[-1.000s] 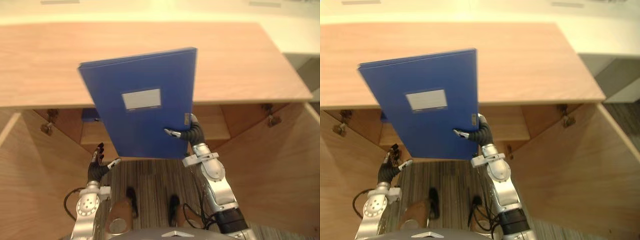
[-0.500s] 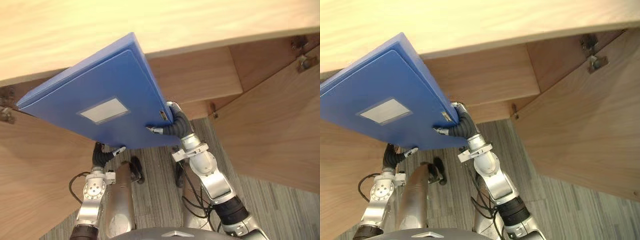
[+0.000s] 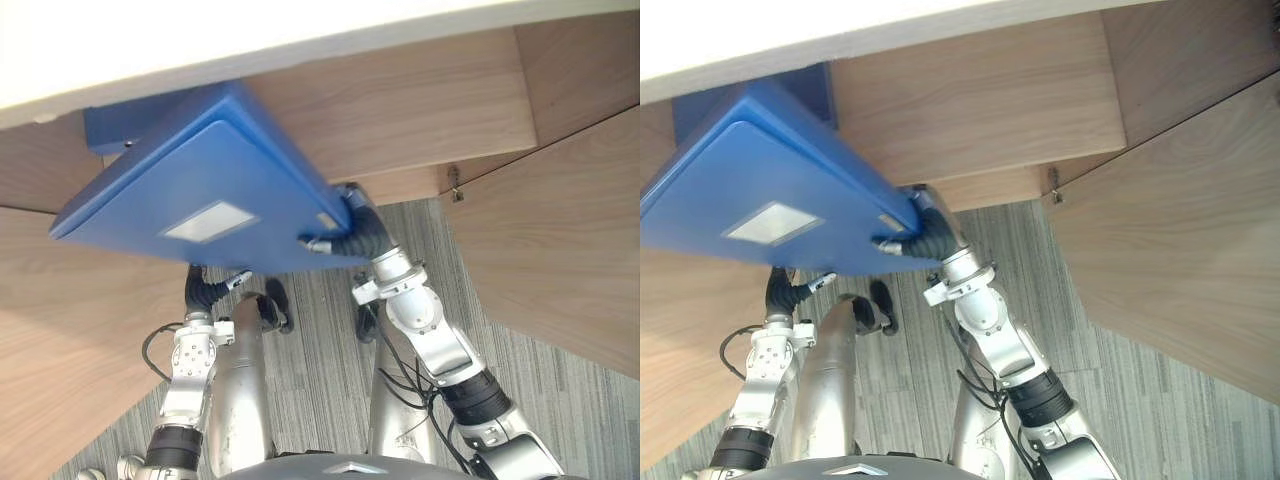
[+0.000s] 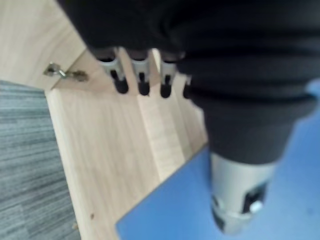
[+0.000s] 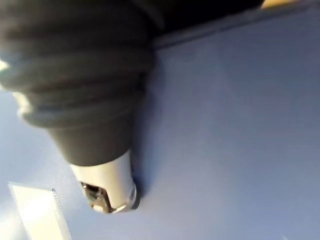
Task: Walk over to the cabinet, pick up the folder, carry it to the office cabinet, place the folder inside the office cabinet, then close the office cabinet door
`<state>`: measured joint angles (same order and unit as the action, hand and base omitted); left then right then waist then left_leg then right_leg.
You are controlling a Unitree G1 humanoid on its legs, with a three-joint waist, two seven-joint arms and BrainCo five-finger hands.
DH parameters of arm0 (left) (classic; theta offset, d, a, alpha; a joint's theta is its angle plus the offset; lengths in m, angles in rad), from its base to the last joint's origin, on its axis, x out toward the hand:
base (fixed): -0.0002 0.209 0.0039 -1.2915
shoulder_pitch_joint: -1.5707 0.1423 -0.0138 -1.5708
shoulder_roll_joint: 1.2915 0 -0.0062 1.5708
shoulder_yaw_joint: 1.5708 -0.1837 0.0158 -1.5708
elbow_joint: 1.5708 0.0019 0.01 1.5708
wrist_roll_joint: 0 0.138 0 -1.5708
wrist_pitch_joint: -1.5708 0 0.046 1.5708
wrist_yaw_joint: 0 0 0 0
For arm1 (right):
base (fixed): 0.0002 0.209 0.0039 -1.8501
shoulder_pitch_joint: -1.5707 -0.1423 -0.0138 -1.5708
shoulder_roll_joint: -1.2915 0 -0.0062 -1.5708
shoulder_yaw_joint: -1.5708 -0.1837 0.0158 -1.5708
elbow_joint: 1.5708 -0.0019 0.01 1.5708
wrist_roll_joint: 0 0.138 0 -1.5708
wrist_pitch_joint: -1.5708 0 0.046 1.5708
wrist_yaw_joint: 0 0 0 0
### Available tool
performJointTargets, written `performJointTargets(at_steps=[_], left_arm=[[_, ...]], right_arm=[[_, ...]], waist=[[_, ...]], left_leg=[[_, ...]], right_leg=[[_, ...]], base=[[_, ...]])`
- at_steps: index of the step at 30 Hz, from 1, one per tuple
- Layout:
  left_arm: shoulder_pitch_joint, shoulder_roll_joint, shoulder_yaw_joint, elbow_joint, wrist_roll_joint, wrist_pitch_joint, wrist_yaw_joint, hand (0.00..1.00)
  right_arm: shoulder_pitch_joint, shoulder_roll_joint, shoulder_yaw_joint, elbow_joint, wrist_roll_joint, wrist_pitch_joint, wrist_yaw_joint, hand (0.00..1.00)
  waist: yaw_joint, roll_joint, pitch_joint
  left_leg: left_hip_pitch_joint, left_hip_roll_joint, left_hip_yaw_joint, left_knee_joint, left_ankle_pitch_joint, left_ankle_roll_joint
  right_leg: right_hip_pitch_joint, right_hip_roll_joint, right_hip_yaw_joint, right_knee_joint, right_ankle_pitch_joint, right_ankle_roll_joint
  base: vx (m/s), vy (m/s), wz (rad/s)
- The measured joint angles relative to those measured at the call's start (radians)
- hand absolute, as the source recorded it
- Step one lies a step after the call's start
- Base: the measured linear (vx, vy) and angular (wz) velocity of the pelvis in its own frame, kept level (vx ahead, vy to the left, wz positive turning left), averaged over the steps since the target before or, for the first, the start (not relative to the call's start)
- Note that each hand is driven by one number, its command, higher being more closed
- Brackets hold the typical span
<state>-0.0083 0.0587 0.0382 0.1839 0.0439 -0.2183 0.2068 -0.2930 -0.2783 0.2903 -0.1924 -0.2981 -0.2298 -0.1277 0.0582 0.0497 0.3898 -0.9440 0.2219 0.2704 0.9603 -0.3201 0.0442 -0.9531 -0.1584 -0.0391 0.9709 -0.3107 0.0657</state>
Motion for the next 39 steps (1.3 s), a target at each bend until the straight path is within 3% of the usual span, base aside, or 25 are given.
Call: performJointTargets(at_steps=[10,15,26,31,39], left_arm=[[-0.038,0.000,0.010,-0.015,-0.022,0.000,0.006,0.00],[-0.050,-0.002,0.041,-0.017,-0.043,0.000,0.005,0.00],[-0.067,-0.002,0.086,-0.058,-0.102,-0.006,0.006,0.00],[-0.067,-0.002,0.085,-0.058,-0.107,-0.007,0.006,0.00],[-0.068,-0.001,0.079,-0.059,-0.122,-0.008,0.010,0.00]], right_arm=[[-0.028,0.010,-0.106,0.076,0.071,0.020,-0.052,1.00],[-0.049,0.071,-0.161,0.128,0.263,0.020,-0.045,1.00],[-0.193,0.077,-0.342,0.176,0.717,-0.002,-0.029,1.00],[-0.281,0.076,-0.353,0.214,0.824,-0.049,-0.061,1.00],[-0.484,0.053,-0.354,0.394,0.984,-0.049,-0.102,1.00]], waist=[[0.000,0.002,0.032],[-0.001,0.001,0.033],[0.006,0.001,0.057],[0.005,0.001,0.057],[0.024,0.001,0.057]], left_leg=[[-0.052,-0.002,-0.037,0.013,0.010,0.000],[-0.069,-0.002,-0.043,0.013,0.017,-0.003],[-0.102,-0.016,-0.076,-0.008,0.049,-0.011],[-0.104,-0.018,-0.079,-0.030,0.066,-0.013],[-0.110,-0.023,-0.088,-0.082,0.105,-0.023]], right_leg=[[-0.035,-0.004,-0.030,0.031,-0.021,-0.016],[-0.052,-0.003,-0.034,0.034,-0.021,-0.017],[-0.065,-0.012,-0.067,0.034,-0.021,-0.022],[-0.065,-0.013,-0.077,0.019,-0.015,-0.031],[-0.073,-0.012,-0.096,-0.011,0.001,-0.044]], base=[[-0.02,-0.111,0.08],[-0.02,-0.093,0.01],[-0.04,-0.101,0.09],[-0.03,-0.095,0.03],[-0.03,-0.091,0.05]])
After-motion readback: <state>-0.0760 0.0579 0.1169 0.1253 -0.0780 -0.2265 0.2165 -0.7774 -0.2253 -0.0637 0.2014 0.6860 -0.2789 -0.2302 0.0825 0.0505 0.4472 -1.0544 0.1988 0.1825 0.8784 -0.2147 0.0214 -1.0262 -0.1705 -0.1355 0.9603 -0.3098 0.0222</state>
